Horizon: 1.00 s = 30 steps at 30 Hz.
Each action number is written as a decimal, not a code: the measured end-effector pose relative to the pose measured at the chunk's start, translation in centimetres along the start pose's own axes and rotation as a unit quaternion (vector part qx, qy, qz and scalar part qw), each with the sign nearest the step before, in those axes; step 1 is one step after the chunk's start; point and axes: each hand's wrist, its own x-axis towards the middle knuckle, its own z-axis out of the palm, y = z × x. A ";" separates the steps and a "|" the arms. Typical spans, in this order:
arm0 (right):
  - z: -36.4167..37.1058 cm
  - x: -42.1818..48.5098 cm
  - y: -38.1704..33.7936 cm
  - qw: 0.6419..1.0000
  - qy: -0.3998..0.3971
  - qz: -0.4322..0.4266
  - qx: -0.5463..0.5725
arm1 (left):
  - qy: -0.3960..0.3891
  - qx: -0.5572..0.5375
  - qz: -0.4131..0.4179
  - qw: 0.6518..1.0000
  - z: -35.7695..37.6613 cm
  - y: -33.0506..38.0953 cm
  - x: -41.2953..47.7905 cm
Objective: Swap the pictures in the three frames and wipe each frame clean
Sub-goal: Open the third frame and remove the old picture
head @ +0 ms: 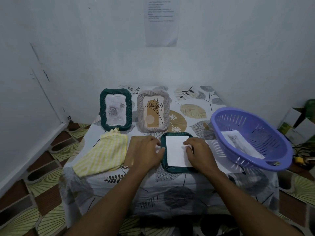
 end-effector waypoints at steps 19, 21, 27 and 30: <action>0.4 -0.9 1.8 1.000 -0.014 0.013 -0.009 | -0.005 -0.068 -0.135 0.988 2.7 3.4 1.3; 0.4 -0.9 1.8 1.000 -0.015 0.012 -0.009 | 0.000 -0.072 -0.135 0.988 2.5 3.3 1.4; 0.2 -1.0 1.8 1.000 -0.023 0.009 -0.013 | -0.002 -0.039 -0.109 0.993 2.5 2.9 1.3; 0.2 -0.9 1.8 1.000 -0.019 0.005 -0.014 | -0.001 -0.033 -0.103 0.994 2.6 3.0 1.3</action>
